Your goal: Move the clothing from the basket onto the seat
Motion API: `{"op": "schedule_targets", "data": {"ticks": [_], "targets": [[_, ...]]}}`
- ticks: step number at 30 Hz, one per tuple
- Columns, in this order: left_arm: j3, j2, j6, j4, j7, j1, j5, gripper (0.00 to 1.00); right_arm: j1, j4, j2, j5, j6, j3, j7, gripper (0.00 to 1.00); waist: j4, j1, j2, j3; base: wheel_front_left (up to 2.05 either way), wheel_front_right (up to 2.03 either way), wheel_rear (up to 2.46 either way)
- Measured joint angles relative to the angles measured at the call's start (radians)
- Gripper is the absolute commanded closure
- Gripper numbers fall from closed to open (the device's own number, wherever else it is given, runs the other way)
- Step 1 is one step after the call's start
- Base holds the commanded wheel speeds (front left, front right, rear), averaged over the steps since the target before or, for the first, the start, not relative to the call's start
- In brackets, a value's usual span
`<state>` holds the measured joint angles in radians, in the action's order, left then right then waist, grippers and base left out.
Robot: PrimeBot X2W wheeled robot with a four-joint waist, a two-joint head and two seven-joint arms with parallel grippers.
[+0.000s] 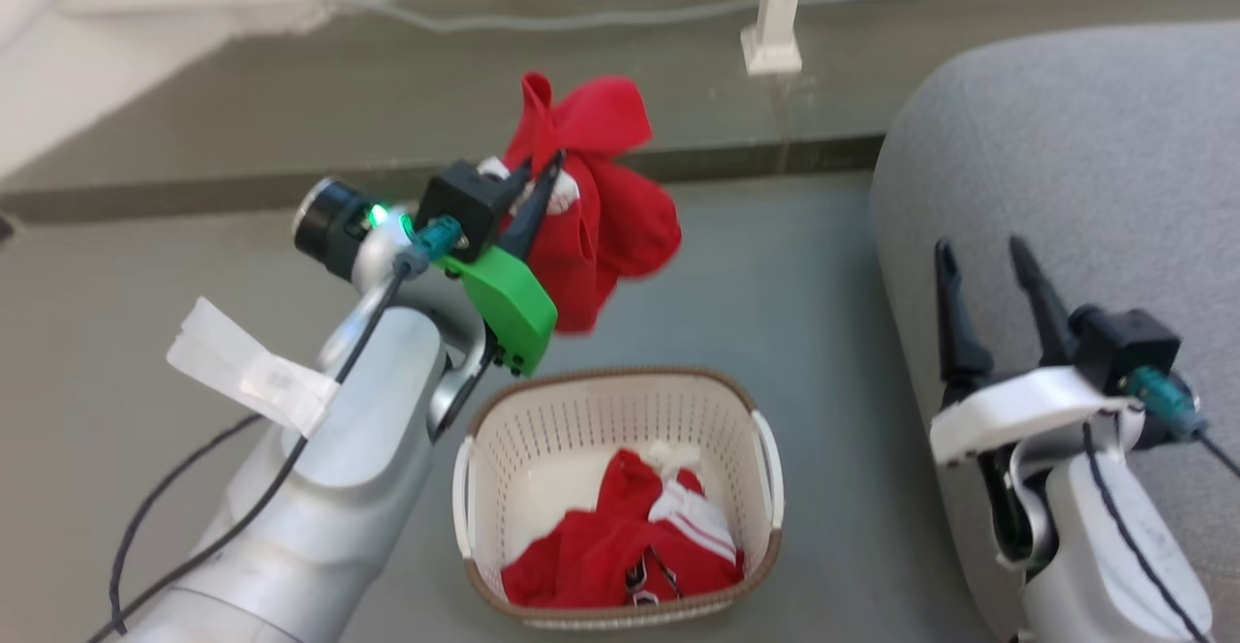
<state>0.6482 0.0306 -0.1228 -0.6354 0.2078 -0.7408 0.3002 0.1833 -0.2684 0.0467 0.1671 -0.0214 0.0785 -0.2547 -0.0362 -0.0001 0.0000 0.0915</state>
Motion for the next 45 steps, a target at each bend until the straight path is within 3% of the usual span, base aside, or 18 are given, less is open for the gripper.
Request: {"op": "schedule_targets", "data": {"ticks": [8, 15, 28, 45], "targets": [[0.027, 0.000, 0.000, 0.040, -0.042, 0.024, 0.047, 1.00, -0.033, -0.025, 0.000, -0.005, -0.032, 0.066, 0.000, 0.00, -0.007, 0.0000, 0.0000, -0.100, 0.00, 0.00, 0.00], [0.052, 0.000, 0.000, 0.083, -0.071, 0.024, 0.059, 1.00, -0.033, -0.055, 0.001, -0.040, -0.075, 0.187, 0.000, 0.00, -0.008, 0.0000, 0.0000, -0.137, 0.00, 0.00, 0.00], [0.124, 0.000, 0.001, 0.172, -0.102, 0.024, 0.100, 1.00, 0.089, -0.120, 0.011, -0.108, -0.093, 0.306, 0.000, 0.00, 0.018, 0.0000, 0.0000, -0.137, 0.00, 0.00, 0.00], [0.194, 0.002, 0.028, 0.269, -0.137, 0.024, 0.118, 1.00, 0.238, -0.307, 0.030, -0.160, -0.102, 0.398, 0.015, 0.00, 0.065, 0.0000, 0.0000, -0.132, 0.00, 0.00, 0.00]]}}
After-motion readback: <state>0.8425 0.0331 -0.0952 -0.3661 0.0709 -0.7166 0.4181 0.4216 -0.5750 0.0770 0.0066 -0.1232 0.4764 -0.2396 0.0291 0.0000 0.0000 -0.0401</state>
